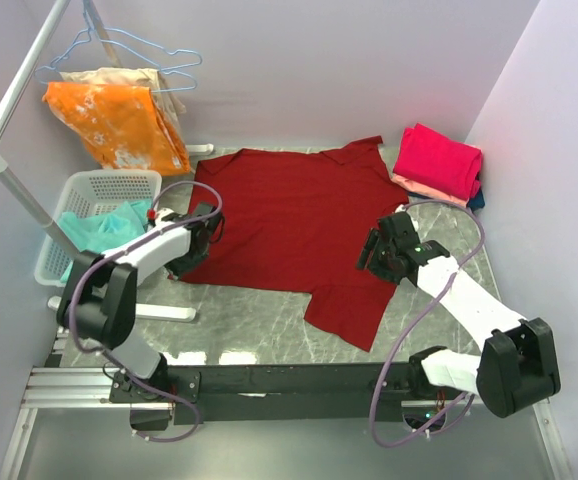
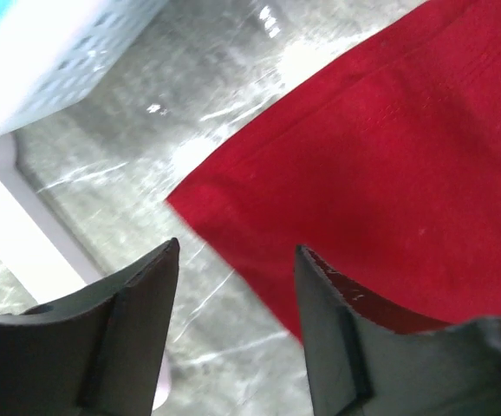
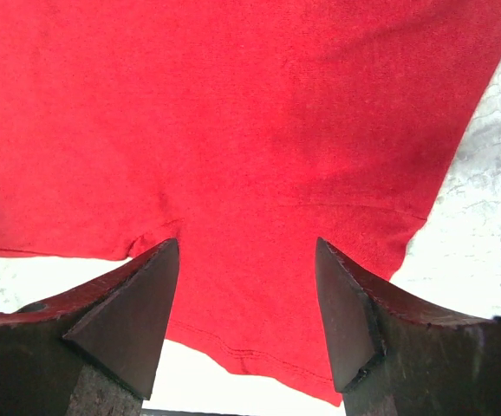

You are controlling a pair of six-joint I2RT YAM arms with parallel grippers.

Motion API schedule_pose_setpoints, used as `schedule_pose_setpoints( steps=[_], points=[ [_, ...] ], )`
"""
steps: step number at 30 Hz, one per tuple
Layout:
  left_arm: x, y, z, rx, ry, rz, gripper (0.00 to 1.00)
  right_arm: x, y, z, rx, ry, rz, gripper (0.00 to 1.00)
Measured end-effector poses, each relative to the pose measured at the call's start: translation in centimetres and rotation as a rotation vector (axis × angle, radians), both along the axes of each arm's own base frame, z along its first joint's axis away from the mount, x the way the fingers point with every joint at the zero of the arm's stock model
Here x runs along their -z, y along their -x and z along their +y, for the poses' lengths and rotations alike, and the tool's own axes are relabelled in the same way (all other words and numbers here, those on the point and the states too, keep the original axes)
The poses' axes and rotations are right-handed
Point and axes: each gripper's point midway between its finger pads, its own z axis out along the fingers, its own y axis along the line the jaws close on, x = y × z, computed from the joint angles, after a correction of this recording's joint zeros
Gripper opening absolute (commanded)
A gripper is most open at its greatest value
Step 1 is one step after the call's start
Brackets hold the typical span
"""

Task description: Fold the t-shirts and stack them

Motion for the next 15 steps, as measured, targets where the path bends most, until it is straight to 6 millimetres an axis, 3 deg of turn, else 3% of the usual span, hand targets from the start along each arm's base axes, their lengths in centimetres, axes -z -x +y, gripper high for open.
schedule_pose_setpoints(
  steps=[11, 15],
  points=[
    [1.8, -0.6, 0.5, -0.034, -0.028, 0.034, 0.57, 0.4, -0.4, -0.1, -0.017, 0.028, 0.026, 0.71],
    [2.2, 0.0, 0.7, -0.044, -0.03, 0.043, 0.46, 0.2, -0.4, -0.1, -0.016, 0.029, 0.024, 0.71]
  ],
)
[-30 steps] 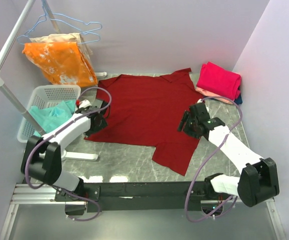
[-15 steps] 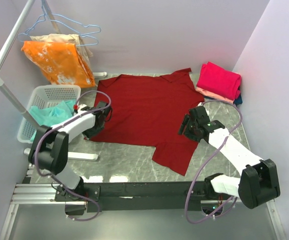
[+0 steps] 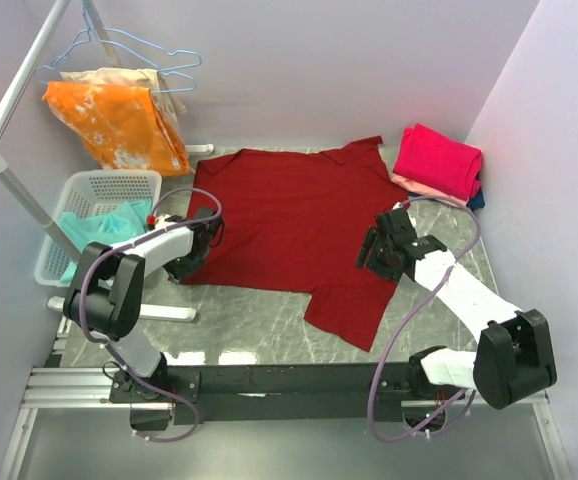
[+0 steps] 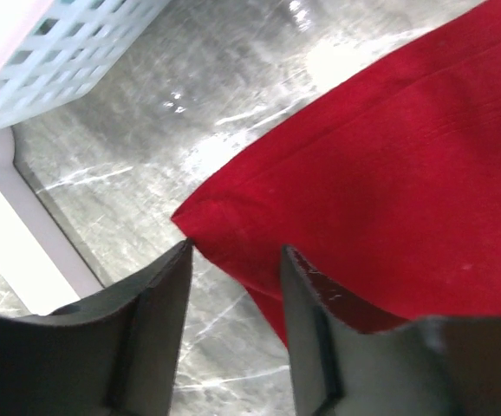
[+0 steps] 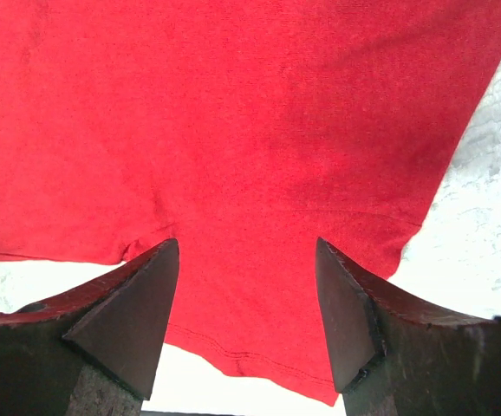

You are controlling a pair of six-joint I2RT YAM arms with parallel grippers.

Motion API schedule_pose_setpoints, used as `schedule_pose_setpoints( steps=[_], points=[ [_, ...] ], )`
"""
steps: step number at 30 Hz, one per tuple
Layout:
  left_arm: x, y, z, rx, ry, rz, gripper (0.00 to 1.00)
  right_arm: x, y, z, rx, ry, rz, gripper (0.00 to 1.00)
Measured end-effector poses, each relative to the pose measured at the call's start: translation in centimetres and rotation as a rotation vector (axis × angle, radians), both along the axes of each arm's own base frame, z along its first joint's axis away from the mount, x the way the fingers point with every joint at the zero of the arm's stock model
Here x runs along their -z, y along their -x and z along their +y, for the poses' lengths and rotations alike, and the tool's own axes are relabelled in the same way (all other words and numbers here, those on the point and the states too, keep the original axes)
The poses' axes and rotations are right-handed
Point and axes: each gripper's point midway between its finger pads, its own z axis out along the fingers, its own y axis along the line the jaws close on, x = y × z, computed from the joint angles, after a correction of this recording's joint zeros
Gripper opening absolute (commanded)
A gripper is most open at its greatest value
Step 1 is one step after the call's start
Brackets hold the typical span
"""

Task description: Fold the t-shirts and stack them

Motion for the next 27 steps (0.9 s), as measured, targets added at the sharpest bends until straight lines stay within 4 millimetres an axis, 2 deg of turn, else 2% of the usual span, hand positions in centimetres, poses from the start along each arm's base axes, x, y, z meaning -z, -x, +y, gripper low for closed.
schedule_pose_setpoints(
  steps=[1, 4, 9, 11, 17, 20, 23, 27],
  points=[
    [0.1, 0.2, 0.1, -0.001, -0.002, 0.006, 0.37, 0.0, 0.0, 0.0, 0.0, 0.001, 0.001, 0.71],
    [0.2, 0.4, 0.2, -0.006, -0.009, 0.009, 0.23, 0.2, 0.0, -0.1, 0.0, 0.005, 0.008, 0.71],
    [0.5, 0.4, 0.4, -0.012, -0.022, 0.015, 0.13, 0.4, 0.1, -0.2, 0.002, 0.009, 0.017, 0.71],
    [0.6, 0.4, 0.5, -0.014, -0.025, 0.018, 0.03, 0.4, 0.2, -0.3, 0.003, 0.011, 0.019, 0.71],
    [0.5, 0.6, 0.6, -0.018, -0.032, 0.025, 0.01, 0.3, 0.4, -0.9, 0.023, 0.012, 0.03, 0.71],
    [-0.5, 0.5, 0.7, -0.021, -0.039, 0.018, 0.01, 0.1, 0.9, -1.5, 0.043, 0.009, 0.03, 0.68],
    [-2.5, -0.1, 0.7, -0.022, -0.034, -0.031, 0.01, 0.3, 2.2, -1.9, 0.048, -0.002, 0.044, 0.61],
    [-6.5, -1.6, 0.2, -0.016, -0.018, -0.145, 0.01, 2.3, 4.9, -2.0, 0.04, -0.017, 0.122, 0.6]
  ],
)
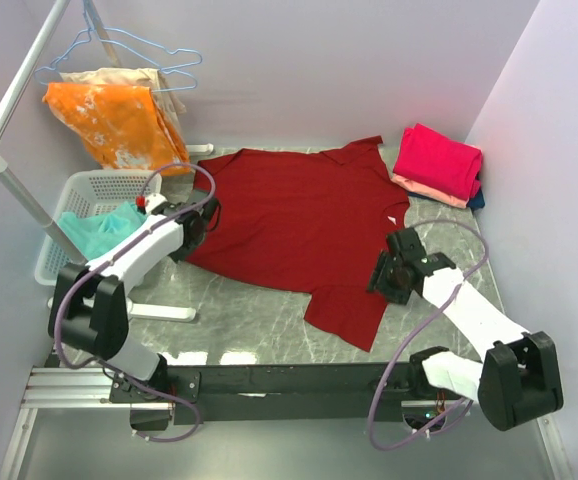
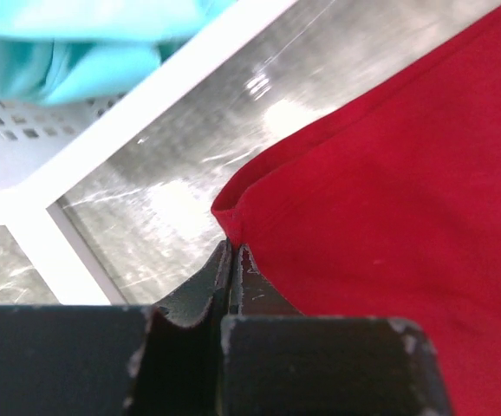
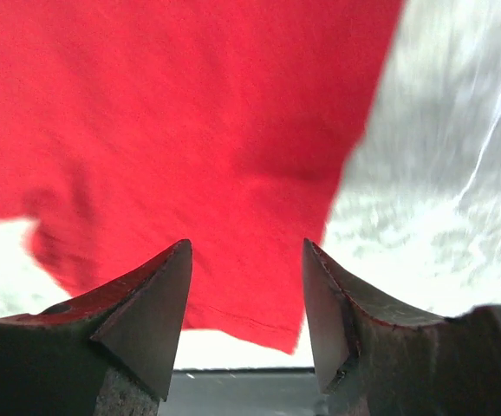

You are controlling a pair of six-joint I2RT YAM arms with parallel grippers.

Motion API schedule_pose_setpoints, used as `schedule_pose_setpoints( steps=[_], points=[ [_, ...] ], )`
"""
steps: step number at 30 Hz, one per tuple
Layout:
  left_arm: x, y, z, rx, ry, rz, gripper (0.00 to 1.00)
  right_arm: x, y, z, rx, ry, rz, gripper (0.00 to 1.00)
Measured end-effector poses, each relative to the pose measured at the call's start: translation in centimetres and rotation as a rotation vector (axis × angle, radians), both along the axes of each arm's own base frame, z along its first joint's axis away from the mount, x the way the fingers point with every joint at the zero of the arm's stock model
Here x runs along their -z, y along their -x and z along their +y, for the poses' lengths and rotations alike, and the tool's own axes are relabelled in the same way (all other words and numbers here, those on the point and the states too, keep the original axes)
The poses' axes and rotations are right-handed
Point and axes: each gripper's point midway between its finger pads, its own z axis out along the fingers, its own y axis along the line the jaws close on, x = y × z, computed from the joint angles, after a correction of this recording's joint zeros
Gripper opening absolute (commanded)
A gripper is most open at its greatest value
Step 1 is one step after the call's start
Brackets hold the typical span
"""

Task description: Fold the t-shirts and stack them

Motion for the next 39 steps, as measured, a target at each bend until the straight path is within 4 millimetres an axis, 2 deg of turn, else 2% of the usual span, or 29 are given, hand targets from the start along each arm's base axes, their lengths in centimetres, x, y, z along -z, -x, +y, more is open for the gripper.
schedule_pose_setpoints(
  steps=[3, 5, 8, 11, 12, 18, 29, 33, 34, 35, 38, 39],
  points=[
    [-1.6, -0.8, -0.4, 0.007, 0.009, -0.051, 0.01, 2.0, 2.9, -0.1, -0.01, -0.014, 0.083, 0.61],
    [-1.7, -0.9, -0.5, 0.01, 0.008, -0.054, 0.01, 2.7, 4.9, 0.2, -0.025, -0.019, 0.133, 0.6],
    [-1.5, -0.8, -0.5, 0.017, 0.003, -0.041, 0.01, 2.2, 5.9, 1.4, -0.051, -0.056, 0.142, 0.59],
    [-1.3, -0.8, -0.6, 0.025, -0.002, -0.032, 0.01, 2.0, 6.5, 2.2, -0.064, -0.072, 0.135, 0.51],
    [-1.2, -0.8, -0.6, 0.03, -0.006, -0.026, 0.01, 2.2, 6.8, 2.5, -0.065, -0.081, 0.134, 0.48],
    [-1.2, -0.7, -0.6, 0.041, -0.013, -0.016, 0.01, 4.2, 10.0, 2.8, -0.058, -0.081, 0.216, 0.49],
    [-0.9, -0.8, -0.6, 0.057, -0.023, -0.001, 0.01, 5.2, 10.9, 3.1, -0.038, -0.038, 0.264, 0.49],
    [-0.8, -0.8, -0.6, 0.057, -0.025, 0.002, 0.01, 5.4, 11.0, 3.3, -0.029, -0.034, 0.277, 0.53],
    [-0.8, -0.8, -0.6, 0.058, -0.025, 0.003, 0.01, 5.5, 11.0, 3.3, -0.03, -0.033, 0.278, 0.48],
    [-0.8, -0.8, -0.6, 0.059, -0.026, 0.003, 0.01, 5.5, 11.0, 3.3, -0.029, -0.032, 0.279, 0.29],
    [-0.8, -0.8, -0.6, 0.062, -0.028, 0.006, 0.01, 5.7, 11.1, 3.4, -0.024, -0.028, 0.29, 0.0],
    [-0.8, -0.8, -0.5, 0.064, -0.029, 0.007, 0.01, 5.7, 11.1, 3.5, -0.024, -0.029, 0.294, 0.0]
  ],
)
